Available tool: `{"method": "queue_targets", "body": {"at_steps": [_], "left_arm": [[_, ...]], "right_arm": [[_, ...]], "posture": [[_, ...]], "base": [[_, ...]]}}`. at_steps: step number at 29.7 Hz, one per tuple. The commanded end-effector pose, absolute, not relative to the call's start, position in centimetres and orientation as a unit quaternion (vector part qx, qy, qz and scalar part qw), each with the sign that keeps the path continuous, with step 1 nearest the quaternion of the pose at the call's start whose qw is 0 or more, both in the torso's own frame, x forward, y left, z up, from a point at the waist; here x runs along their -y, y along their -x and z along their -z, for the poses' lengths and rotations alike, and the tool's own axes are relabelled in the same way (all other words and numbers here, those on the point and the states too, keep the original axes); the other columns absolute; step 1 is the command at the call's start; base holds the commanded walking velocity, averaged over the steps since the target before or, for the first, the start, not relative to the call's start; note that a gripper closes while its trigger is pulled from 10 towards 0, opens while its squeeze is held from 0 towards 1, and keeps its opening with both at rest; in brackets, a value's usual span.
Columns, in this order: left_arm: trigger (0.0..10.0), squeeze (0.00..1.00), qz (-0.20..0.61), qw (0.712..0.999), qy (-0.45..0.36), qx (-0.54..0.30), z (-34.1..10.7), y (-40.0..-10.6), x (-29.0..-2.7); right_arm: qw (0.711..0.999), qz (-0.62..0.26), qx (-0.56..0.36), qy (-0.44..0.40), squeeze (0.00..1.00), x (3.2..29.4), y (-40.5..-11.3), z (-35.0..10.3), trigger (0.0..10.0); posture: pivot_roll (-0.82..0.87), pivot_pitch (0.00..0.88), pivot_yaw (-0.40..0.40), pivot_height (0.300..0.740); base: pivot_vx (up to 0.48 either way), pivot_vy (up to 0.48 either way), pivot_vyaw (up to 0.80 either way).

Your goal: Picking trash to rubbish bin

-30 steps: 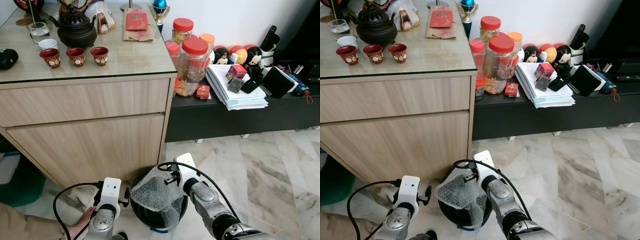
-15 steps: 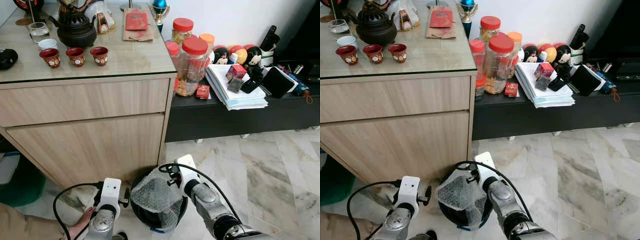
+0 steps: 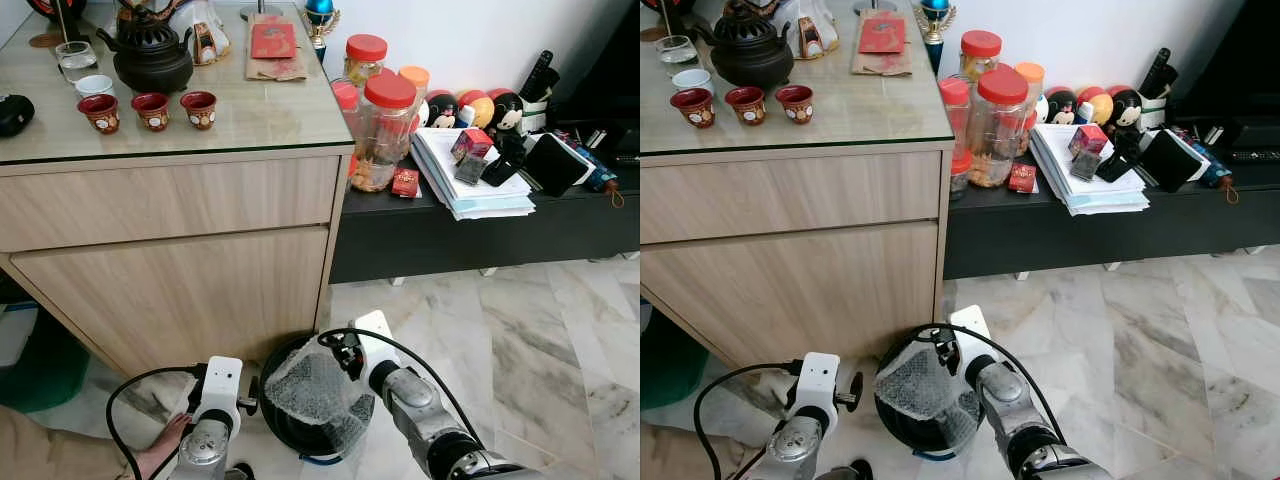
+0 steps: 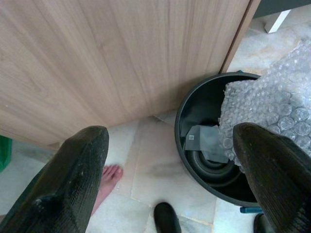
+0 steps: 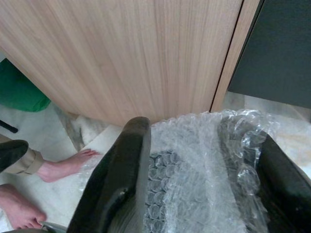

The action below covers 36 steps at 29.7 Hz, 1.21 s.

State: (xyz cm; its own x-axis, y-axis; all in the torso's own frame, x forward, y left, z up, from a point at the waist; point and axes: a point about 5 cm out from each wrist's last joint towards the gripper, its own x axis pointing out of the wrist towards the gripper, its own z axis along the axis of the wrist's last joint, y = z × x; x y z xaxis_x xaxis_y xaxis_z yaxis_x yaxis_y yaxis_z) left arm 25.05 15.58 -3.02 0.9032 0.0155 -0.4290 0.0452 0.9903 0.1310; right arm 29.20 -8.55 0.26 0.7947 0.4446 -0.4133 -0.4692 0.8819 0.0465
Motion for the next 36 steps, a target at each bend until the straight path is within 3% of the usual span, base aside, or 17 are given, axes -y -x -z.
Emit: {"method": "queue_targets", "body": {"at_steps": [1,7,8,10,11,21,28,31,34,36], "left_arm": [[10.0,0.00,0.007,0.973,-0.067,-0.222,3.2,-24.7,-15.4],[10.0,0.00,0.008,0.972,-0.067,-0.224,3.3,-24.7,-15.3],[10.0,0.00,0.010,0.972,-0.068,-0.226,3.3,-24.7,-15.2],[10.0,0.00,0.011,0.972,-0.068,-0.226,3.3,-24.7,-15.2],[10.0,0.00,0.012,0.971,-0.069,-0.228,3.3,-24.7,-15.2],[10.0,0.00,0.015,0.970,-0.071,-0.230,3.4,-24.7,-15.0],[10.0,0.00,0.014,0.971,-0.069,-0.229,3.3,-24.7,-15.0],[10.0,0.00,0.015,0.971,-0.069,-0.230,3.3,-24.8,-14.8],[10.0,0.00,0.014,0.971,-0.067,-0.230,3.3,-24.8,-14.8],[10.0,0.00,0.014,0.971,-0.067,-0.230,3.3,-24.8,-14.8]], "right_arm": [[0.945,-0.240,-0.219,0.034,1.00,8.8,-28.8,0.2,10.0],[0.940,-0.257,-0.212,0.073,1.00,8.5,-28.9,0.1,10.0],[0.932,-0.274,-0.211,0.106,0.31,8.3,-28.7,0.2,10.0],[0.930,-0.277,-0.212,0.113,0.31,8.2,-28.7,0.2,10.0],[0.923,-0.295,-0.201,0.142,0.00,7.9,-28.6,0.1,10.0],[0.902,-0.326,-0.173,0.225,0.00,6.8,-28.6,-0.2,10.0],[0.859,-0.354,-0.103,0.356,0.00,6.1,-28.7,-0.7,10.0],[0.878,-0.346,-0.145,0.298,0.00,6.2,-28.6,-0.3,10.0],[0.917,-0.285,-0.236,0.152,0.00,6.9,-28.9,0.2,10.0],[0.922,-0.264,-0.262,0.109,0.00,7.1,-29.0,0.3,10.0]], "posture": [[0.09,0.148,-0.109,0.740],[0.09,0.148,-0.112,0.740],[0.09,0.148,-0.112,0.740],[0.09,0.148,-0.112,0.740],[0.09,0.147,-0.113,0.740],[0.09,0.147,-0.113,0.740],[0.09,0.147,-0.113,0.740],[0.09,0.146,-0.119,0.740],[0.09,0.147,-0.121,0.740],[0.09,0.147,-0.121,0.740]], "base": [[0.000,0.000,0.00],[0.000,0.000,0.00],[0.000,0.000,0.00],[0.000,0.000,0.00],[0.000,0.000,0.00],[0.000,0.000,0.00],[0.000,0.000,0.00],[0.000,0.000,0.00],[0.000,0.000,0.00],[0.000,0.000,0.00]]}}
